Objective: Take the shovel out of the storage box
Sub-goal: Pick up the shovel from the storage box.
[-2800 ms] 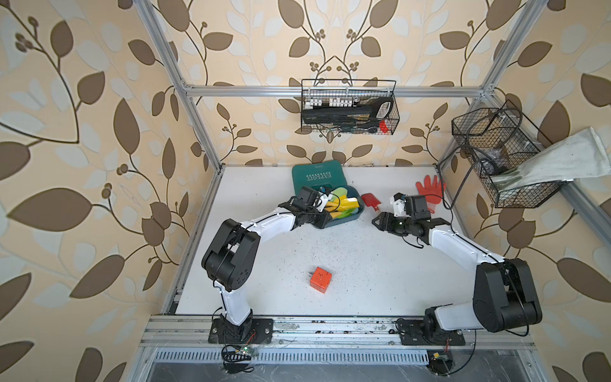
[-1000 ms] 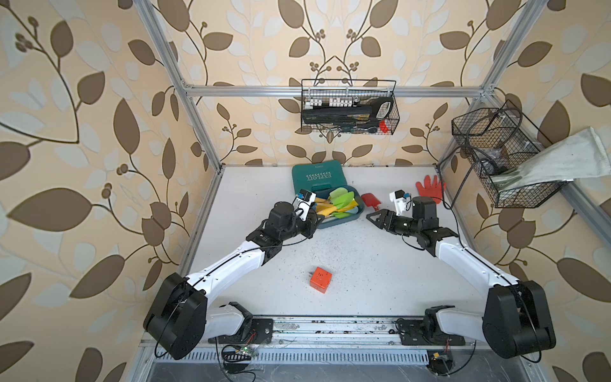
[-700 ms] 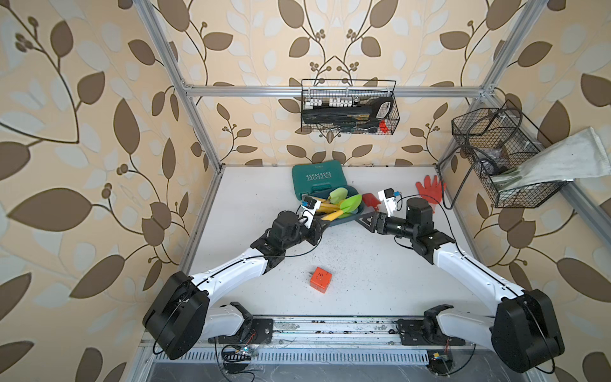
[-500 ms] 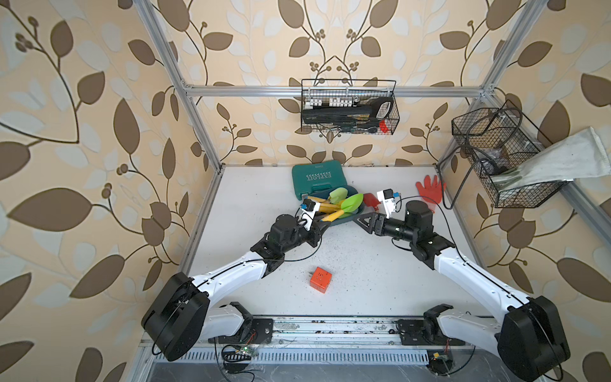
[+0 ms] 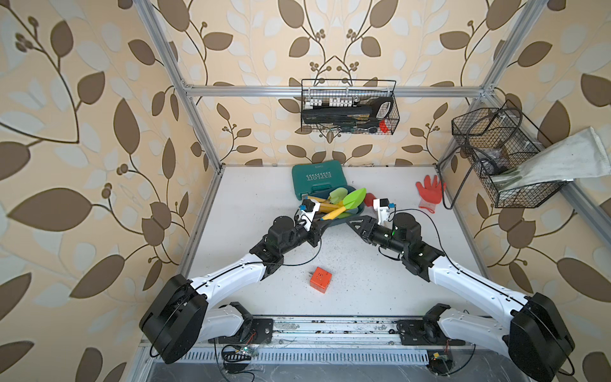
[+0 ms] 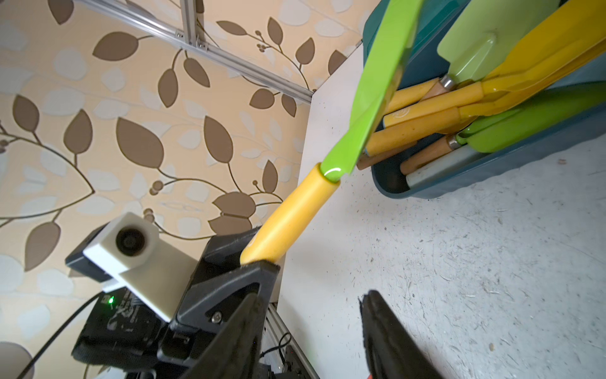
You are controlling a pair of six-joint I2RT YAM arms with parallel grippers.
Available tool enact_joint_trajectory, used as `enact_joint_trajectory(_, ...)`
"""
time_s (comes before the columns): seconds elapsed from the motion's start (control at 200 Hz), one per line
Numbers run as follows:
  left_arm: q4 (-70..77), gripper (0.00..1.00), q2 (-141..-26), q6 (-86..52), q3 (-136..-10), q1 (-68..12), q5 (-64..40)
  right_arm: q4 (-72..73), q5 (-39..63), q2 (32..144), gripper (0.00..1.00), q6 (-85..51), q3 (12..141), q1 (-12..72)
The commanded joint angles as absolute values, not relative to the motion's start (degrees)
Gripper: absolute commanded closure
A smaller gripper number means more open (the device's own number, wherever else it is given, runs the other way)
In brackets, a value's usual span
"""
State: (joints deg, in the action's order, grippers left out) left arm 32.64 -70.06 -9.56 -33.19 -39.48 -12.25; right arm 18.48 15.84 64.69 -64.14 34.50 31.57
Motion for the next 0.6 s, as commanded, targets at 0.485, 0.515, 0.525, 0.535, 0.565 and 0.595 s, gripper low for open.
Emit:
enact_joint_trajectory(0.485, 34.28, 1.0, -67.99, -8.53, -34.71, -40.43, -14.4, 32.2, 0.56, 72.93, 0.6, -77.54, 36.25, 39.69)
enact_joint_trajectory(0.515, 34.28, 1.0, -67.95, -8.6, -34.69, -40.43, -14.39, 32.75, -0.22, 73.4, 0.61, -77.9, 36.34, 40.18)
enact_joint_trajectory(0.525, 34.28, 1.0, -68.01, -8.59, -34.71, -40.5, -14.43, 32.85, -0.33, 73.48, 0.61, -77.93, 36.41, 40.21)
enact_joint_trajectory(0.535, 34.28, 1.0, -68.02, -8.59, -34.72, -40.51, -14.48, 33.07, -0.66, 73.78, 0.6, -78.07, 36.43, 40.33)
enact_joint_trajectory(0.565, 34.28, 1.0, -68.02, -8.55, -34.72, -40.52, -14.58, 33.43, -1.08, 74.21, 0.61, -78.39, 36.54, 40.34)
enact_joint_trajectory(0.595, 34.28, 1.0, -68.01, -8.57, -34.71, -40.52, -14.75, 33.82, -1.52, 74.71, 0.61, -78.82, 36.71, 40.34)
